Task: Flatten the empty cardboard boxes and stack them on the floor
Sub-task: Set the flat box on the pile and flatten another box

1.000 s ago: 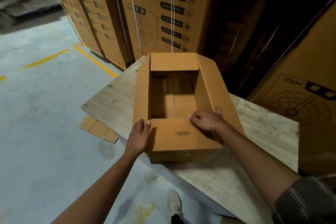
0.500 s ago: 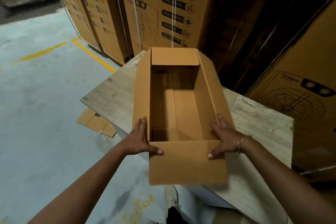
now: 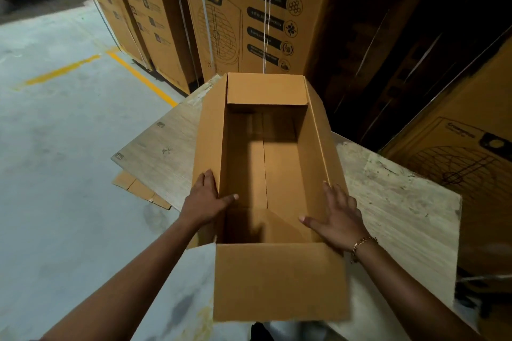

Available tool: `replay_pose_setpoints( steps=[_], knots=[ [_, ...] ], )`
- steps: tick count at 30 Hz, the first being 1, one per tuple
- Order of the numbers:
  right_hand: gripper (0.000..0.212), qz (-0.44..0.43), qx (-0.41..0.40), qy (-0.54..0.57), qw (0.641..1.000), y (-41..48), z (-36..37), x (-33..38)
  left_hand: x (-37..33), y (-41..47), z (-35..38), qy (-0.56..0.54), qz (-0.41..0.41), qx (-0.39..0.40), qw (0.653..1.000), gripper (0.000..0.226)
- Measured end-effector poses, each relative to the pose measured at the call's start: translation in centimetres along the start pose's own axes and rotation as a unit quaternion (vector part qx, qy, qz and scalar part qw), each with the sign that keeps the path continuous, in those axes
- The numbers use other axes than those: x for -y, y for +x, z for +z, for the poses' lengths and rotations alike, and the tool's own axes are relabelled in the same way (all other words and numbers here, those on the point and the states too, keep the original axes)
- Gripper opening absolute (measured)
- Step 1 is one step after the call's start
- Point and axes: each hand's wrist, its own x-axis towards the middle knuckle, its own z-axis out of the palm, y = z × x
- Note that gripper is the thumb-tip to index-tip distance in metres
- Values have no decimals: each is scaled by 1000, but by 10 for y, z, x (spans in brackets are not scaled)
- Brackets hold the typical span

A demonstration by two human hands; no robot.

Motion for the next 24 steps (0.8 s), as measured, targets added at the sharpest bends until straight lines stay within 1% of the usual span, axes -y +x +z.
replay_pose_setpoints(
  steps=[3, 5, 6, 7, 8, 9, 10, 11, 12, 13, 14, 15, 16, 17, 18, 20, 21, 22, 23, 24],
  knots=[
    [103, 0, -47, -16, 999, 54, -21, 24, -34, 32, 1, -47, -38, -42, 997, 97],
    [93, -50, -97, -1, 994, 97, -34, 45, -46, 46, 4, -54, -54, -74, 994, 83],
    [88, -76, -108, 37, 991, 120, -40, 57, -47, 49, 5, -44, -56, -82, 994, 78],
    [84, -84, -92, 117, 985, 144, -45, 70, -47, 51, 5, -31, -58, -86, 994, 77],
    [81, -70, -50, 240, 967, 167, -48, 84, -45, 52, 5, -16, -61, -91, 994, 77],
    [75, -35, -2, 378, 925, 188, -50, 96, -43, 53, 4, -3, -62, -96, 993, 77],
    [64, 13, 44, 495, 868, 208, -51, 107, -42, 53, 3, 7, -64, -102, 993, 77],
    [47, 58, 87, 590, 801, 222, -52, 115, -41, 53, 2, 13, -65, -106, 992, 77],
    [30, 88, 110, 654, 744, 236, -52, 119, -41, 52, 2, 16, -66, -110, 992, 77],
    [18, 109, 100, 693, 706, 248, -53, 120, -42, 53, 2, 17, -67, -113, 991, 77],
    [14, 115, 76, 720, 680, 256, -56, 120, -44, 53, 3, 17, -70, -114, 991, 77],
    [12, 106, 32, 729, 676, 266, -59, 118, -46, 53, 3, 15, -73, -113, 991, 77],
    [12, 85, -26, 718, 690, 270, -67, 119, -48, 52, 3, 11, -75, -111, 991, 76],
    [12, 61, -89, 677, 728, 276, -77, 120, -50, 52, 3, 9, -75, -110, 991, 76],
    [17, 35, -148, 619, 770, 284, -87, 121, -51, 52, 3, 9, -77, -109, 991, 77],
    [39, -12, -237, 443, 864, 303, -111, 120, -55, 52, 1, 13, -81, -106, 991, 80],
    [50, -38, -260, 333, 905, 316, -124, 119, -56, 52, 1, 13, -84, -104, 991, 80],
    [57, -65, -266, 221, 936, 331, -136, 116, -57, 52, 1, 12, -87, -101, 991, 80],
    [62, -86, -253, 122, 956, 347, -147, 114, -58, 51, 1, 11, -91, -101, 991, 80],
    [65, -97, -226, 43, 968, 362, -157, 112, -59, 51, 2, 11, -94, -101, 990, 79]
  ],
)
